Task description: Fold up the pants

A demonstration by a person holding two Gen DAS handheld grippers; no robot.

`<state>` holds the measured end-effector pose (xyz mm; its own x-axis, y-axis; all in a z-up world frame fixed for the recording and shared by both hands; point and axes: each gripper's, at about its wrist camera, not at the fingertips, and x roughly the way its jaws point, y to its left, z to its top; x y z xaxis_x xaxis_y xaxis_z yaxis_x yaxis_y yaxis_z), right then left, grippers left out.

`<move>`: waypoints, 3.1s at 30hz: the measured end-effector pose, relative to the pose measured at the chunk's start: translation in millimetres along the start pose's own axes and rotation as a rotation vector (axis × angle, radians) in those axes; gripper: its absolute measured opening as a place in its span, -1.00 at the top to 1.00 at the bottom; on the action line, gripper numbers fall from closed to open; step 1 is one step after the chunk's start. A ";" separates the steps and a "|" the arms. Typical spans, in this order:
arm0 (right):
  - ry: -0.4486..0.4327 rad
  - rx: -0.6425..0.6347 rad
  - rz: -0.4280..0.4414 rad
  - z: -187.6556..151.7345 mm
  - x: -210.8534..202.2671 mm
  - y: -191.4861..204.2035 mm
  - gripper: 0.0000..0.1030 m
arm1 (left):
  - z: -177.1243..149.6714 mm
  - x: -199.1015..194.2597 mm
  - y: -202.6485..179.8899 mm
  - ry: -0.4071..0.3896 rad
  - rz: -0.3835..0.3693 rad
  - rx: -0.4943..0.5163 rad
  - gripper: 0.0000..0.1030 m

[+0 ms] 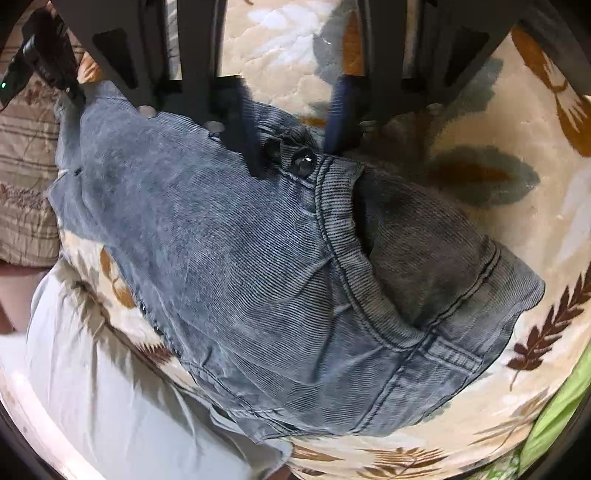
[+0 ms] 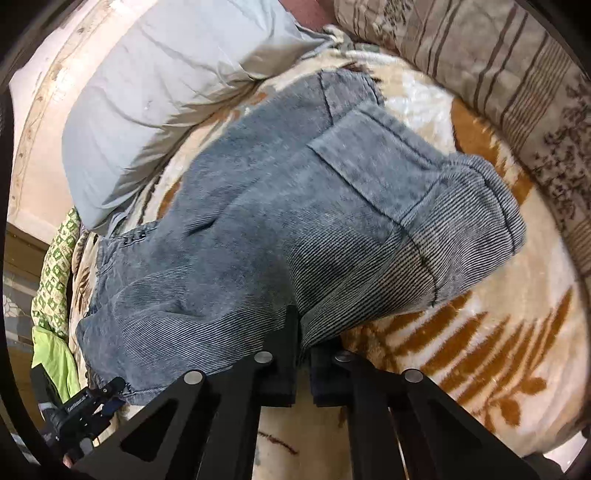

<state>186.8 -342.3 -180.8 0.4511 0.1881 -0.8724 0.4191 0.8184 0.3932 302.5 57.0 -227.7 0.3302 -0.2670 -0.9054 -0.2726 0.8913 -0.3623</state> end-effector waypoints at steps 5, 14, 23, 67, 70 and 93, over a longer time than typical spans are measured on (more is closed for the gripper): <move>-0.027 -0.050 0.001 -13.7 -31.7 11.8 0.95 | 0.1 -9.1 9.7 0.011 -0.042 -0.007 0.68; 0.058 -0.041 -0.052 -82.9 -59.0 7.9 0.95 | -33.8 -52.2 27.7 -0.043 0.057 0.085 0.67; 0.051 0.025 -0.101 -94.5 -48.7 -7.8 -0.52 | -53.2 -43.4 31.3 -0.032 0.075 0.119 0.37; -0.048 0.288 0.199 136.4 45.1 -67.5 -0.21 | 5.4 14.3 -182.3 0.006 -0.122 0.459 -0.31; -0.044 0.304 0.163 141.3 62.8 -71.0 0.27 | 3.6 30.8 -196.0 0.022 -0.110 0.488 -0.31; -0.108 0.351 0.197 70.6 -20.5 -81.1 -0.26 | -21.0 34.2 -210.7 0.069 -0.102 0.538 -0.31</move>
<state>199.1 -450.8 -174.3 0.6220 0.2491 -0.7423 0.5509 0.5345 0.6409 352.3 -147.5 -186.9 0.2662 -0.3688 -0.8906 0.2641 0.9165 -0.3005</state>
